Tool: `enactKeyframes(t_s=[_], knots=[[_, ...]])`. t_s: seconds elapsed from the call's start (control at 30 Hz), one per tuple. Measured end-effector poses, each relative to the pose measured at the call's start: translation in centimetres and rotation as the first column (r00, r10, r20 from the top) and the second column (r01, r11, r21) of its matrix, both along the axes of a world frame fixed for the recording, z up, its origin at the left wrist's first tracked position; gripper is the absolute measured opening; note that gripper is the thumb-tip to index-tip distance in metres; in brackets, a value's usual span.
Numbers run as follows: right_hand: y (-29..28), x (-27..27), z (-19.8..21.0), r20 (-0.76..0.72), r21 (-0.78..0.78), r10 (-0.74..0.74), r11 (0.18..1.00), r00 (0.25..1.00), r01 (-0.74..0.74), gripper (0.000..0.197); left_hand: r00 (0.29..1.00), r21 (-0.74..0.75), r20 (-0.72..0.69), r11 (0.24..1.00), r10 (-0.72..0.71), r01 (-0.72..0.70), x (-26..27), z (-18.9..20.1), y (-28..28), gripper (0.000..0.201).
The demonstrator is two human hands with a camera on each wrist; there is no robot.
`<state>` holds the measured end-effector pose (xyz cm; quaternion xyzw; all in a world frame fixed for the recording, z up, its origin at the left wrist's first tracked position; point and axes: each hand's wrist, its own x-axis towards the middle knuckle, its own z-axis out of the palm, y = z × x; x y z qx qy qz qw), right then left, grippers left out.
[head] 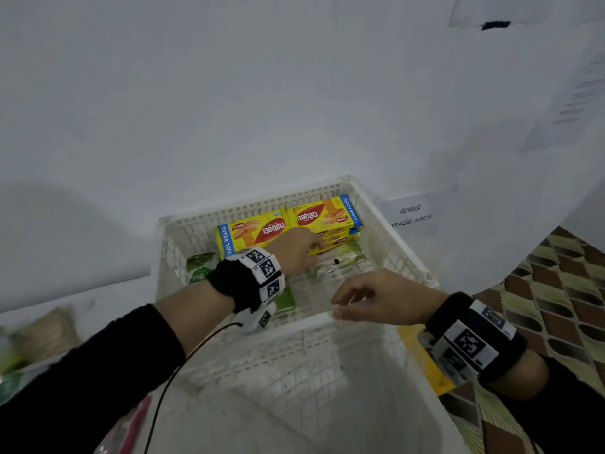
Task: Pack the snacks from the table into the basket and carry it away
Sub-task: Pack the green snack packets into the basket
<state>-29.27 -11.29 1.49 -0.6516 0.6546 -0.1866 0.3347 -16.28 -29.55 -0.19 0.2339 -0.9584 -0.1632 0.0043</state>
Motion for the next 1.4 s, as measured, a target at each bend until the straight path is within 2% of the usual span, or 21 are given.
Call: enactKeyframes(t_s=[0.1,0.2,0.27,0.37,0.47,0.57,0.67,0.77,0.9,1.03,1.13,1.3,1.33,1.4], knots=[[-1.3,2.4,0.9,0.027,-0.105,0.032,0.994,0.999,-0.029,0.019,0.974,0.092,-0.21,0.993,0.09,-0.072,4.6,5.1,1.0,0.021],[-2.9,6.9,1.6,0.041,-0.213,0.083,0.974,0.996,-0.072,0.013,0.891,0.14,-0.402,0.976,0.211,-0.168,10.9,10.0,1.6,0.014],[-3.8,11.1,2.3,0.051,-0.284,0.141,0.951,0.989,-0.121,0.014,0.854,0.132,-0.451,0.965,0.261,-0.225,15.7,12.7,1.9,0.014],[-4.6,18.1,3.8,0.086,-0.39,0.211,0.906,0.974,-0.162,0.013,0.854,0.051,-0.412,0.944,0.318,-0.327,23.5,13.9,2.1,0.013],[-4.8,25.4,4.7,0.137,-0.422,0.294,0.881,0.946,-0.213,0.01,0.849,0.002,-0.328,0.899,0.414,-0.438,32.0,11.8,2.5,0.011],[-4.9,32.1,3.9,0.183,-0.38,0.381,0.878,0.906,-0.292,0.01,0.821,0.013,-0.285,0.858,0.495,-0.513,40.5,8.1,3.6,0.01],[-5.3,37.7,0.8,0.187,-0.28,0.41,0.893,0.893,-0.352,0.015,0.805,0.104,-0.218,0.833,0.552,-0.543,47.4,3.8,5.9,0.009],[-5.6,41.9,-3.6,0.075,-0.166,0.38,0.916,0.922,-0.365,0.018,0.854,0.185,-0.12,0.856,0.507,-0.482,52.1,-0.6,8.8,0.015],[-4.7,44.8,-8.3,-0.122,-0.06,0.309,0.946,0.943,-0.317,0.027,0.924,0.242,-0.027,0.9,0.381,-0.364,55.2,-5.5,11.1,0.021],[-2.7,44.8,-11.2,-0.334,-0.107,0.23,0.954,0.914,-0.279,0.038,0.965,0.119,0.023,0.957,0.263,-0.264,56.0,-8.2,12.3,0.029],[-1.0,44.0,-11.8,-0.395,-0.127,0.107,0.977,0.913,-0.17,0.038,0.967,0.082,0.079,0.965,0.243,-0.25,56.3,-9.3,12.0,0.037],[1.5,42.1,-11.1,-0.432,-0.07,0.003,0.997,0.902,-0.037,0.029,0.969,-0.06,0.153,0.98,0.196,-0.189,54.8,-9.5,10.8,0.035],[2.0,41.5,-10.7,-0.385,-0.055,-0.018,0.998,0.923,-0.003,0.029,0.973,-0.059,0.128,0.981,0.189,-0.183,54.3,-9.2,10.6,0.034],[3.1,40.0,-9.2,-0.213,-0.044,-0.091,0.996,0.973,0.084,0.029,0.982,0.06,0.0,0.98,0.188,-0.188,53.0,-8.1,10.2,0.035]])
